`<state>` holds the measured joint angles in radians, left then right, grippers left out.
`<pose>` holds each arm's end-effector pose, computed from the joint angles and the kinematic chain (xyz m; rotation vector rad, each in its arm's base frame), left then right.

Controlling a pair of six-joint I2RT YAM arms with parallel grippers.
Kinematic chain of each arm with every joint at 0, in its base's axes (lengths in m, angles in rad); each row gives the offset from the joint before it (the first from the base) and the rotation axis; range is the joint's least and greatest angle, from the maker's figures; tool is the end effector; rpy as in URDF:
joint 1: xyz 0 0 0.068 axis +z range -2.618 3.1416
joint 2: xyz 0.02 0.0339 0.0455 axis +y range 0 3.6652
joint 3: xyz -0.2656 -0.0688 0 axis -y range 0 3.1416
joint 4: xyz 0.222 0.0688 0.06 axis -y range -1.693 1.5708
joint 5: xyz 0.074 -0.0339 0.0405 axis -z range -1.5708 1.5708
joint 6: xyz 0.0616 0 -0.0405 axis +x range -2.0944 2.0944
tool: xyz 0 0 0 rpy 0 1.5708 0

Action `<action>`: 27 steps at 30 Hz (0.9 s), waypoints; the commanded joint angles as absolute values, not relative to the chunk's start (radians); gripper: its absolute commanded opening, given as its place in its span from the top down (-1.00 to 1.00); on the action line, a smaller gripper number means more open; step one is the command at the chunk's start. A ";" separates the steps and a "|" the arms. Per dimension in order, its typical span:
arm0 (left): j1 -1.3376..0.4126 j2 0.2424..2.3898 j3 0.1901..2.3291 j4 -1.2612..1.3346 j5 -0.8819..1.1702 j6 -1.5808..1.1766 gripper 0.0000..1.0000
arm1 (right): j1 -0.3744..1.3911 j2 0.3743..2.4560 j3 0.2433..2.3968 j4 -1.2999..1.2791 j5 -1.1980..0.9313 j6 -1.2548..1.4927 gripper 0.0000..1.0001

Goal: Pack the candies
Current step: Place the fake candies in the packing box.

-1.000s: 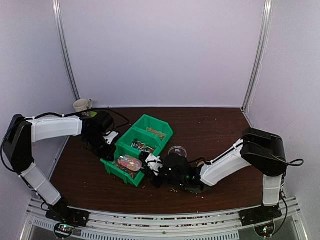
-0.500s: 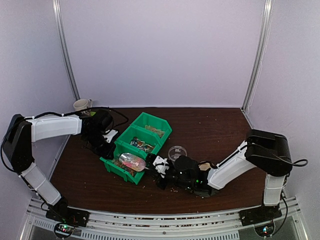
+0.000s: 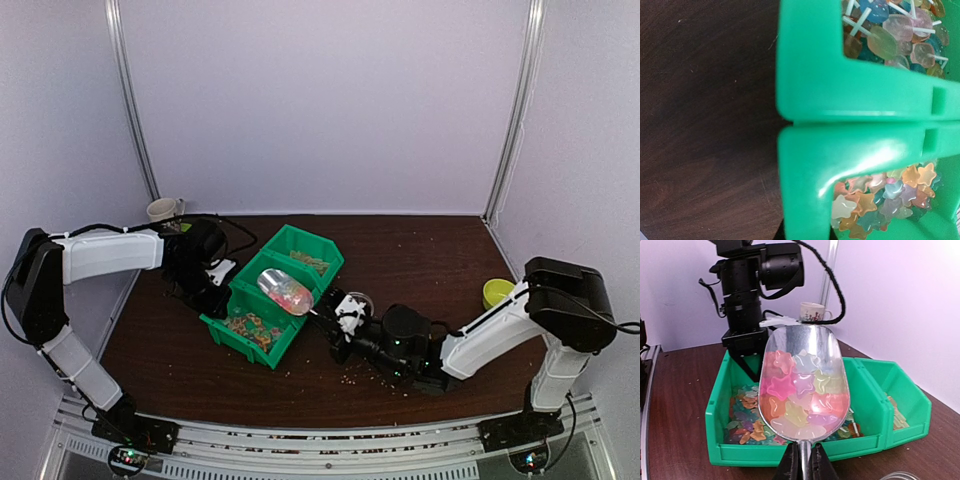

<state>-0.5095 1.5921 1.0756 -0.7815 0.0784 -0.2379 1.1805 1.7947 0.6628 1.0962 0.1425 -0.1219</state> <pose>0.2463 -0.1431 0.1912 0.4089 2.8767 -0.2517 0.1460 0.3319 0.1922 -0.9087 1.3795 0.7014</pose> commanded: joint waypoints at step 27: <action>-0.504 1.507 1.160 -0.666 0.123 -0.251 1.00 | 1.093 1.264 0.672 0.083 0.361 0.060 1.00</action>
